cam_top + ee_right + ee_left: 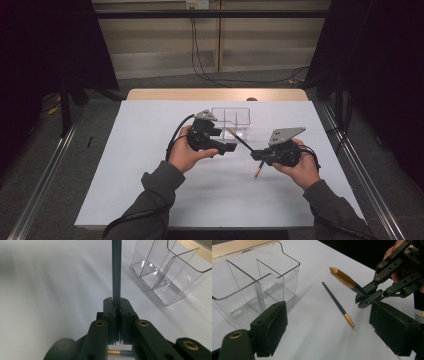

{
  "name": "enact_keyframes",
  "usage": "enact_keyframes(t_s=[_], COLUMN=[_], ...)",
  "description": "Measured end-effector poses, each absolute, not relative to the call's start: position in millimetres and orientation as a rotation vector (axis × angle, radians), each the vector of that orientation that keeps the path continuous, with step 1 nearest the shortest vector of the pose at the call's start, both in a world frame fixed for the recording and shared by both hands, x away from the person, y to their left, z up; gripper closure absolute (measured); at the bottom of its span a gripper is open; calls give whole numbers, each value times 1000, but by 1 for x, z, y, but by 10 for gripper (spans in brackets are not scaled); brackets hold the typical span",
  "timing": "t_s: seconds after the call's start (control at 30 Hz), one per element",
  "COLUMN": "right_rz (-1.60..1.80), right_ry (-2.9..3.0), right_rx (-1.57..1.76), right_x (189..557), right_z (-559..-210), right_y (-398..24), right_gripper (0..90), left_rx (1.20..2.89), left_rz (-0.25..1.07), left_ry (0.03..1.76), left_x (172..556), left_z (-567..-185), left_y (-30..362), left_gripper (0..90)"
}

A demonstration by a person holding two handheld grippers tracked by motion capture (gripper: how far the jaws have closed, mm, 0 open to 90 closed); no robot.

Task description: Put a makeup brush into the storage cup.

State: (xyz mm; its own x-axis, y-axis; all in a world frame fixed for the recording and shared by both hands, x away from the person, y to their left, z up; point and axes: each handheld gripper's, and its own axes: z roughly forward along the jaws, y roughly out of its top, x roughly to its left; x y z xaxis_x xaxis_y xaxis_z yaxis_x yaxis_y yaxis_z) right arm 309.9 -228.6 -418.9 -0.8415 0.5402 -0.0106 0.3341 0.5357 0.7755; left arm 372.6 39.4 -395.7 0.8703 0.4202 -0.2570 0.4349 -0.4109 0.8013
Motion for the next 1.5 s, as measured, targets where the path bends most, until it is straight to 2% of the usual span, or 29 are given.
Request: enact_keyframes(t_s=[1.23, 1.5], right_rz=[1261, 1272], right_ry=[2477, 2467], right_rx=[771, 787], right_x=[311, 312], right_z=[-416, -415], right_y=[-220, -219], right_gripper=[857, 857], left_rx=[1890, 1877], left_rz=[-8, -47], left_ry=[562, 562], left_x=[367, 366], left_z=[-395, -397], left_y=[36, 33], left_gripper=[414, 528])
